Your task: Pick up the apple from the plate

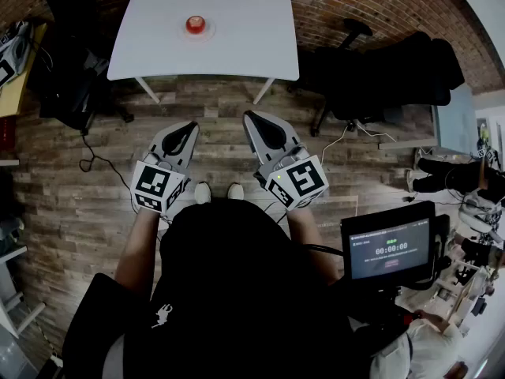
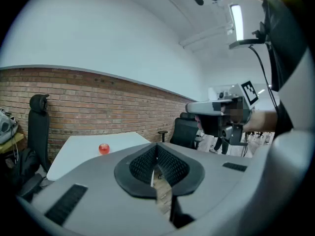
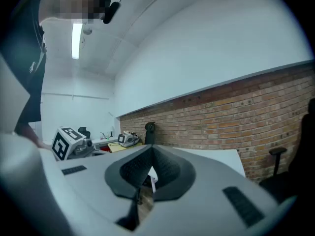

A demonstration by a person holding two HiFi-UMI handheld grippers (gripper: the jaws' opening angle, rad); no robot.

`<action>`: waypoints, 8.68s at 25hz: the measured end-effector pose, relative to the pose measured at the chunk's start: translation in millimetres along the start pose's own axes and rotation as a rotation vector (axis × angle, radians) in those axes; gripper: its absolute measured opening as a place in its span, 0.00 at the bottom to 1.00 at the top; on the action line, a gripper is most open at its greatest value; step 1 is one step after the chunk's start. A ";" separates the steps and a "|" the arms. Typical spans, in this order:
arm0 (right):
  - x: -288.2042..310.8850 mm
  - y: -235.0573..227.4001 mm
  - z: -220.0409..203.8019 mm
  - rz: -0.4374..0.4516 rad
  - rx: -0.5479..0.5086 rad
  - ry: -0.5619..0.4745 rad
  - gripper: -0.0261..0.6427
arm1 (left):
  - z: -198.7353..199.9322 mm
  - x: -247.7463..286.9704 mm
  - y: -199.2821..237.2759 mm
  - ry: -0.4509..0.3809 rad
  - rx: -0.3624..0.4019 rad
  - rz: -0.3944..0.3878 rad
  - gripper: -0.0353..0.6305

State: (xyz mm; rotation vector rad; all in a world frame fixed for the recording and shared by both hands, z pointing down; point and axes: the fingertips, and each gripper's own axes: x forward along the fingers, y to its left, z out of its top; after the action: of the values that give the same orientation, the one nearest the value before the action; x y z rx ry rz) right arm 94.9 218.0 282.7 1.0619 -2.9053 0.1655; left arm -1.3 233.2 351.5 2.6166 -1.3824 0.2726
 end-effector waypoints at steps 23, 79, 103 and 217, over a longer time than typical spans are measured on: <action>18.3 27.6 -1.0 -0.031 0.012 0.001 0.04 | -8.3 -23.7 19.8 -0.002 0.025 -0.031 0.06; 170.2 -101.5 13.0 0.156 0.051 0.005 0.04 | 21.4 82.6 141.9 0.022 -0.026 0.139 0.06; 211.9 -181.1 -5.6 0.291 0.079 0.062 0.05 | 31.9 168.2 160.7 0.082 -0.060 0.226 0.06; 330.7 -216.5 -99.4 -0.058 0.158 0.321 0.05 | -122.4 318.4 318.4 0.414 0.134 -0.121 0.62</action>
State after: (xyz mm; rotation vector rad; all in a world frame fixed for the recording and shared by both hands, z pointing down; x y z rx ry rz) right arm -17.6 -146.7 425.6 1.0296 -2.6049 0.5187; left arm -98.9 -169.2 566.6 2.5341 -1.0951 0.8584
